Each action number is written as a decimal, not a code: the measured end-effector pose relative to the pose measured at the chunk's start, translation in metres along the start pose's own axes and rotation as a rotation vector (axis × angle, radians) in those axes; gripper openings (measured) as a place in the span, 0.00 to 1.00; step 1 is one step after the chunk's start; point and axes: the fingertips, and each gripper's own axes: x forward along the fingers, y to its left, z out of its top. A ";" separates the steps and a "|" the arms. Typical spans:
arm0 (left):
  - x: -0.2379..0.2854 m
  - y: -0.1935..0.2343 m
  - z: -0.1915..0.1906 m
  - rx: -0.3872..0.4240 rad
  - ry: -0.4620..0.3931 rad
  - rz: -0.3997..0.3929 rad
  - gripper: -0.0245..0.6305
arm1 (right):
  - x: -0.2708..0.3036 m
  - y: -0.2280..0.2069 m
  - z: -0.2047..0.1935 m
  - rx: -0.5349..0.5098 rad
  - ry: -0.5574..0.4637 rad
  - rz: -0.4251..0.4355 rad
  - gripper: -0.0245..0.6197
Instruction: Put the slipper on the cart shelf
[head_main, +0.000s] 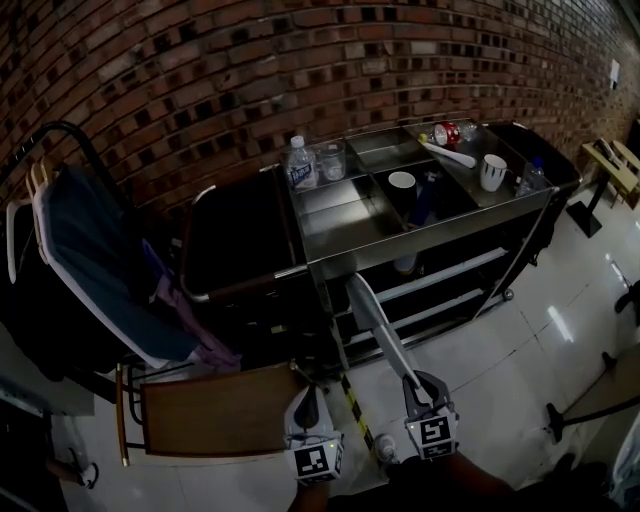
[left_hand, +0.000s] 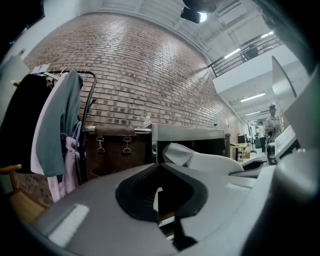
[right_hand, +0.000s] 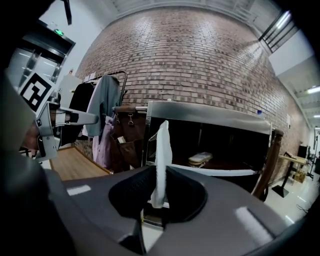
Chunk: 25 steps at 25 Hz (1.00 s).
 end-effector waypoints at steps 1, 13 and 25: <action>0.006 -0.002 0.000 0.000 -0.001 0.003 0.06 | 0.006 -0.005 0.001 0.008 0.000 0.004 0.11; 0.051 -0.002 0.007 0.034 -0.005 0.041 0.06 | 0.081 -0.038 0.010 0.122 0.050 0.022 0.11; 0.070 0.023 0.016 0.047 0.000 0.115 0.06 | 0.188 -0.048 0.039 0.381 0.010 0.077 0.11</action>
